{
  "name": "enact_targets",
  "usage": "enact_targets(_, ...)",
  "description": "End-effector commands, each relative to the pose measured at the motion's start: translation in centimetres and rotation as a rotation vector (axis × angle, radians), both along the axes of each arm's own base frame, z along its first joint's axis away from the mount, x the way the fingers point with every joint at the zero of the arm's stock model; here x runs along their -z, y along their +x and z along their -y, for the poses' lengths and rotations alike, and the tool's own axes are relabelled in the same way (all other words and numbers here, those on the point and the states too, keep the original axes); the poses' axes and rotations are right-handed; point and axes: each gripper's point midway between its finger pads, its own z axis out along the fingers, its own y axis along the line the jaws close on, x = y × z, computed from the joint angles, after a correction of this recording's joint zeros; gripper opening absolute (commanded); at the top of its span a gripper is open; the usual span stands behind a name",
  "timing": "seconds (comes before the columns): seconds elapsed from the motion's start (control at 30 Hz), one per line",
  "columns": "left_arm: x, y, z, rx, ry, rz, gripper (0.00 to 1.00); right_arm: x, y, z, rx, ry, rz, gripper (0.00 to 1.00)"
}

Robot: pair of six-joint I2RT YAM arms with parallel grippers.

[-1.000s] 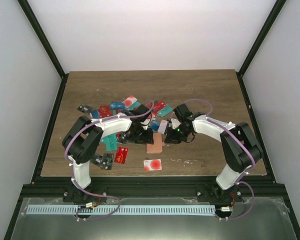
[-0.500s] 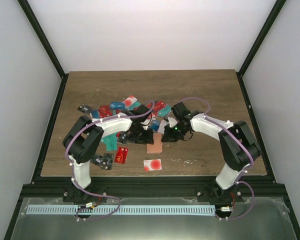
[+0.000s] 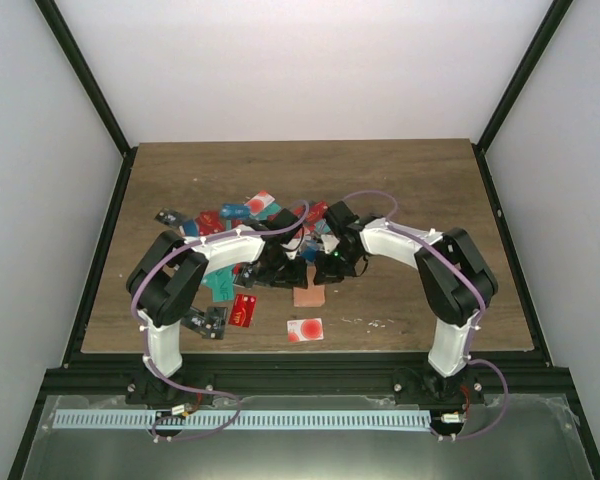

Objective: Put the credit cards into the card holder
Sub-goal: Close the card holder at the center of the board.

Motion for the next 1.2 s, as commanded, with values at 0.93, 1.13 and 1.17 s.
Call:
enact_targets(0.93,0.7,-1.6,0.8,0.012,-0.055,-0.025,0.4,0.7,0.0,-2.7,0.006,0.009,-0.049,0.15)
enact_targets(1.13,0.8,-1.6,0.8,0.011,-0.058,-0.025,0.39,1.8,-0.4,-1.9,0.02,-0.04,-0.074,0.01)
enact_targets(1.17,0.8,-1.6,0.8,0.011,-0.06,-0.025,0.39,2.1,-0.6,-1.6,0.02,-0.053,-0.079,0.01)
